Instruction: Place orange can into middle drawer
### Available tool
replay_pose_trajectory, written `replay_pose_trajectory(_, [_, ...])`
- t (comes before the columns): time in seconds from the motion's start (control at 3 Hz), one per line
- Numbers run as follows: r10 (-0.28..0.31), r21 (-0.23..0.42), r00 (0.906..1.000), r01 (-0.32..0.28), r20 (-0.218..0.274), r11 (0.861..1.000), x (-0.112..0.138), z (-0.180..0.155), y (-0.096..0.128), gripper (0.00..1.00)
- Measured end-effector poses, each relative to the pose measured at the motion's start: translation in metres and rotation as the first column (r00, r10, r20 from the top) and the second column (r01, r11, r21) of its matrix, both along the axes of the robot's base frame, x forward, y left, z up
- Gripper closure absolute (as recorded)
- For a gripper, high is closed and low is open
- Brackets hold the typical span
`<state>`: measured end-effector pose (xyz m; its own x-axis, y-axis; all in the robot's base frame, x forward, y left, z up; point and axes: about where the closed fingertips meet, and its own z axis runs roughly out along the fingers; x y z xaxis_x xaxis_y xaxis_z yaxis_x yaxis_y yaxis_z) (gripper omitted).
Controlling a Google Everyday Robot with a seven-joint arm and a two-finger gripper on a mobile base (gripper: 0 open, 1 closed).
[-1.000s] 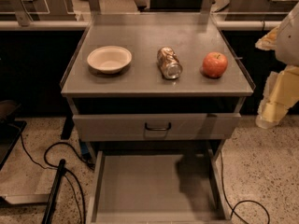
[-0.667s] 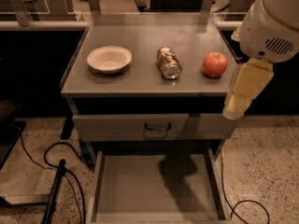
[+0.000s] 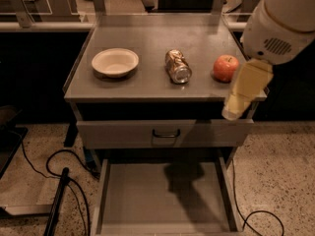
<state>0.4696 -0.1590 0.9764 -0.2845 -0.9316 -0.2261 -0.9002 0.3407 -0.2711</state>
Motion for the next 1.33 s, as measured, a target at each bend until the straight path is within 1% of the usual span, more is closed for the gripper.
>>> replay_pose_trajectory(0.33, [-0.163,0.020,0.9866,0.163,-0.003,0.986,0.037,-0.009,-0.003,0.00])
replay_pose_trajectory(0.67, [-0.309,0.018,0.9509,0.309,-0.024,0.951,0.064,-0.020,-0.012,0.00])
replay_pose_trajectory(1.0, [-0.320,0.026,0.9471,0.320,-0.023,0.947,0.064,-0.020,-0.011,0.00])
replay_pose_trajectory(1.33, [-0.315,0.043,0.9489,0.315,-0.024,0.948,0.066,-0.022,-0.007,0.00])
